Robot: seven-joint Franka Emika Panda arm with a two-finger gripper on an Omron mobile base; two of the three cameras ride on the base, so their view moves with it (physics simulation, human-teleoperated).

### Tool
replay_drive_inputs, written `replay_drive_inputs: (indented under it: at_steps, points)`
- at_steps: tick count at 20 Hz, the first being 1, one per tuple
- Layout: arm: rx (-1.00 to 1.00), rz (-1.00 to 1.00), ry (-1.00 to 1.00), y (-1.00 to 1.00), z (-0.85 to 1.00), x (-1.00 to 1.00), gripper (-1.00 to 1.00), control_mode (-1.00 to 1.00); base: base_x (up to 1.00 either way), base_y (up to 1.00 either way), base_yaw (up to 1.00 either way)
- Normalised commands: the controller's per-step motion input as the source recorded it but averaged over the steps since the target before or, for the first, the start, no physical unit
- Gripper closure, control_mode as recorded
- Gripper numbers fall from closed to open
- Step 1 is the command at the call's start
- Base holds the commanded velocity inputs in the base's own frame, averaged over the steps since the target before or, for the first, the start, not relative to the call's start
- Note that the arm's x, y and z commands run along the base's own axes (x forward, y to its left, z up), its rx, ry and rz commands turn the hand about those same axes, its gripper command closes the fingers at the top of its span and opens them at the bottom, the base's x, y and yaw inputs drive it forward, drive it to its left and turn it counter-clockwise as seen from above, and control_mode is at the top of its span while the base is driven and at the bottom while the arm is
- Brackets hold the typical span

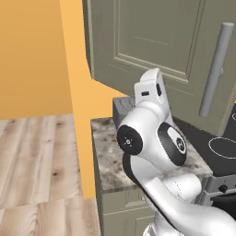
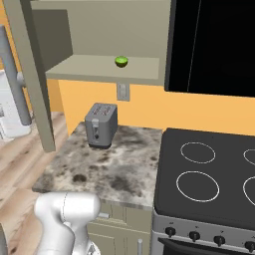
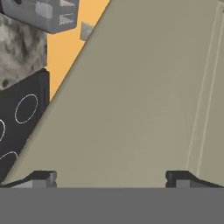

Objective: Pick the kiwi from the counter and place it in the cabinet. Then close the cabinet.

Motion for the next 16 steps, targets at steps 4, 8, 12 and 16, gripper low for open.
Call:
replay_drive_inputs:
  at_steps: [4, 8, 12, 16]
  points:
    - [-0.01, 0.0, 0.0, -0.32, 0.17, 0.55, -1.0, -1.0, 0.0, 0.0, 0.0]
    - [-0.03, 0.0, 0.0, -0.23, 0.17, 0.63, -1.0, -1.0, 0.0, 0.0, 0.0]
    - [-0.04, 0.0, 0.0, -0.2, 0.14, 0.69, -1.0, -1.0, 0.0, 0.0, 0.0]
    - [-0.03, 0.07, 0.0, -0.23, 0.04, 0.82, -1.0, -1.0, 0.0, 0.0, 0.0]
